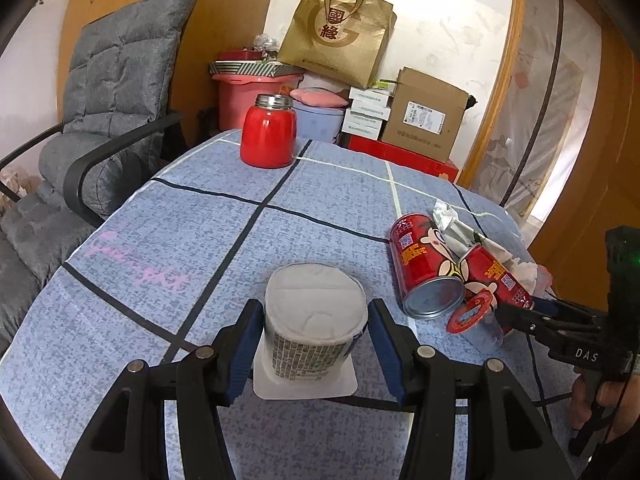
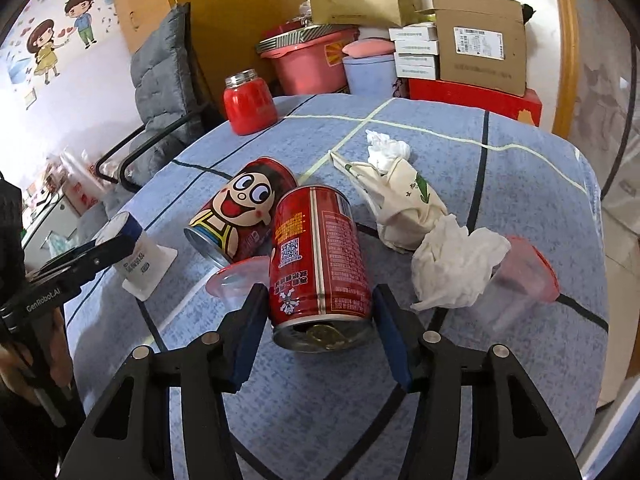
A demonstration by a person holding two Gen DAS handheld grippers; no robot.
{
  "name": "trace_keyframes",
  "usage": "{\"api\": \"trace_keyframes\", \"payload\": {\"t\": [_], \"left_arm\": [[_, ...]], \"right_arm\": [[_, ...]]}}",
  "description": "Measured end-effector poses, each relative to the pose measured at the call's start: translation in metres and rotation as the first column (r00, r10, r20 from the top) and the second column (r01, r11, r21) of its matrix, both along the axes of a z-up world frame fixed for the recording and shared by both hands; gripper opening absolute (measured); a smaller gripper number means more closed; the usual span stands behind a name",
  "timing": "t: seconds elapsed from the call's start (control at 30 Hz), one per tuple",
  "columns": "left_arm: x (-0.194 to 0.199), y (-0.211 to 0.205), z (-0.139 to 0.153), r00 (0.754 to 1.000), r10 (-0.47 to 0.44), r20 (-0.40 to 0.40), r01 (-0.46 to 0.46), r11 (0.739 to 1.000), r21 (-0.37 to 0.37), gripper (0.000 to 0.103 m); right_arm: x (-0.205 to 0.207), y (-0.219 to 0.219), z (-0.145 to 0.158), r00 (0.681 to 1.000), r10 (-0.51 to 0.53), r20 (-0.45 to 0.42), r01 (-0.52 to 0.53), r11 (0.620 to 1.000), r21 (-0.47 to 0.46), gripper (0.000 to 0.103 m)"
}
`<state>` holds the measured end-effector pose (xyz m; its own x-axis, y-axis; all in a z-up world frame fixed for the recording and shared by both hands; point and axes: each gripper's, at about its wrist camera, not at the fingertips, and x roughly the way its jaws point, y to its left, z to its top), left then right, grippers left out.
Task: Collect trash
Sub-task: 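Grasp the white paper cup with the left gripper while the right gripper grasps the red can, then carry the paper cup and red can over the white bin with both tools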
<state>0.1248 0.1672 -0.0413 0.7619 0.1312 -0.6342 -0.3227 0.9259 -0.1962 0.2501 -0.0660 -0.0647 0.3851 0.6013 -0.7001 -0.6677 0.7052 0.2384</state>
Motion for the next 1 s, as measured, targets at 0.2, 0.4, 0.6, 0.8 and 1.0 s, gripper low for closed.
{"api": "trace_keyframes", "payload": {"t": [0.2, 0.4, 0.6, 0.8, 1.0], "left_arm": [[-0.002, -0.006, 0.001, 1.000, -0.022, 0.007, 0.021, 1.000, 0.015, 0.050], [-0.008, -0.018, 0.006, 0.999, -0.049, 0.016, 0.048, 0.998, 0.028, 0.050], [-0.016, -0.039, 0.015, 0.995, -0.097, 0.027, 0.096, 0.995, 0.032, 0.050], [-0.021, -0.068, 0.021, 0.986, -0.166, 0.029, 0.165, 0.986, 0.036, 0.050], [-0.027, -0.097, 0.027, 0.972, -0.230, 0.037, 0.229, 0.973, 0.042, 0.050]], "right_arm": [[-0.007, -0.015, 0.002, 0.998, -0.055, -0.010, 0.056, 0.998, 0.034, 0.054], [-0.022, -0.034, 0.006, 0.995, -0.100, -0.012, 0.100, 0.994, 0.053, 0.054], [-0.038, -0.055, 0.012, 0.991, -0.136, -0.009, 0.136, 0.988, 0.068, 0.054], [-0.057, -0.079, 0.019, 0.985, -0.175, -0.002, 0.175, 0.981, 0.084, 0.054], [-0.071, -0.101, 0.029, 0.977, -0.213, 0.013, 0.211, 0.972, 0.101, 0.054]]}}
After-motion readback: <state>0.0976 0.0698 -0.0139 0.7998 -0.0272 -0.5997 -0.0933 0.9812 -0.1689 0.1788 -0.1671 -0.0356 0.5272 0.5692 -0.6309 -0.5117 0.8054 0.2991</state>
